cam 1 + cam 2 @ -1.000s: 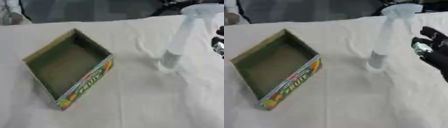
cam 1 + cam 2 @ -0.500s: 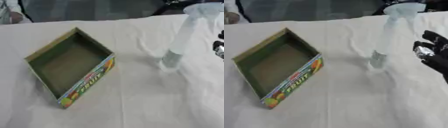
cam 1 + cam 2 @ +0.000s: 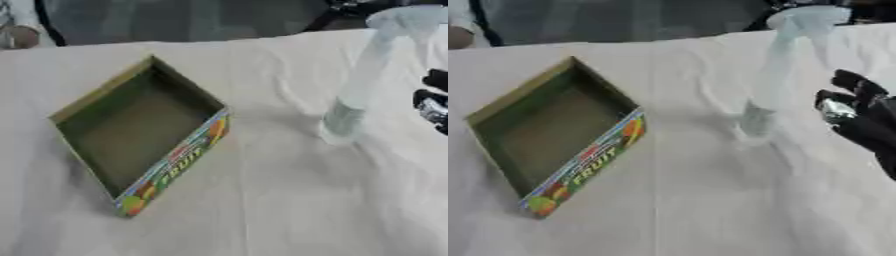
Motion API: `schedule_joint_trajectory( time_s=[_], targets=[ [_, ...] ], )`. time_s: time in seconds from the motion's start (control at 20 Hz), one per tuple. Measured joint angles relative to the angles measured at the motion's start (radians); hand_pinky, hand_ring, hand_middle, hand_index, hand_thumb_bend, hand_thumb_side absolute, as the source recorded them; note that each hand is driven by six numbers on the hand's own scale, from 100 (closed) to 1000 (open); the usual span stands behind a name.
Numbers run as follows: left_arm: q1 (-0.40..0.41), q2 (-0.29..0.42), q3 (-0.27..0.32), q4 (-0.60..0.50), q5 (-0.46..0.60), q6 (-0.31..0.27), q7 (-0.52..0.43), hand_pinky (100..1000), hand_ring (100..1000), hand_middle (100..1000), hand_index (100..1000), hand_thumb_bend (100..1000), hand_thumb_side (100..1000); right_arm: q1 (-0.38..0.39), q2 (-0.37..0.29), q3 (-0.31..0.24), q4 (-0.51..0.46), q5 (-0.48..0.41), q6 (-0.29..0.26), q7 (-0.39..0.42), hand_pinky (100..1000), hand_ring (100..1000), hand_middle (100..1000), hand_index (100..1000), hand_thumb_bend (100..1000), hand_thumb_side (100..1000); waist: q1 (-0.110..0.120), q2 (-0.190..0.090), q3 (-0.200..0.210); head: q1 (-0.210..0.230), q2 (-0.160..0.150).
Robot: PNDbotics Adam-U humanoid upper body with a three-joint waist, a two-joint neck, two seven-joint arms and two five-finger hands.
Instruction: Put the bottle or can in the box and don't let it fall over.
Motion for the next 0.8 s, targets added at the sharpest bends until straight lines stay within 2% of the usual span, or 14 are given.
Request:
schedule_joint_trajectory(
  time_s=[0.5, 0.8],
  targets=[
    [0.002, 0.000, 0.000, 0.000, 0.000, 0.001, -0.005, 1000, 723, 702, 779, 100, 672, -0.048, 0.000, 0.009, 0.000, 0.002, 0.058, -0.002, 946, 1000, 1000, 1000, 100, 387, -0.004, 0.000, 0.010, -0.016, -0.002],
    [0.004, -0.001, 0.000, 0.000, 0.000, 0.001, -0.008, 1000, 723, 702, 779, 100, 672, -0.078, 0.009, 0.009, 0.024, 0.002, 0.068, -0.011, 948, 1000, 1000, 1000, 100, 387, -0.002, 0.001, 0.018, -0.024, -0.014]
  ],
)
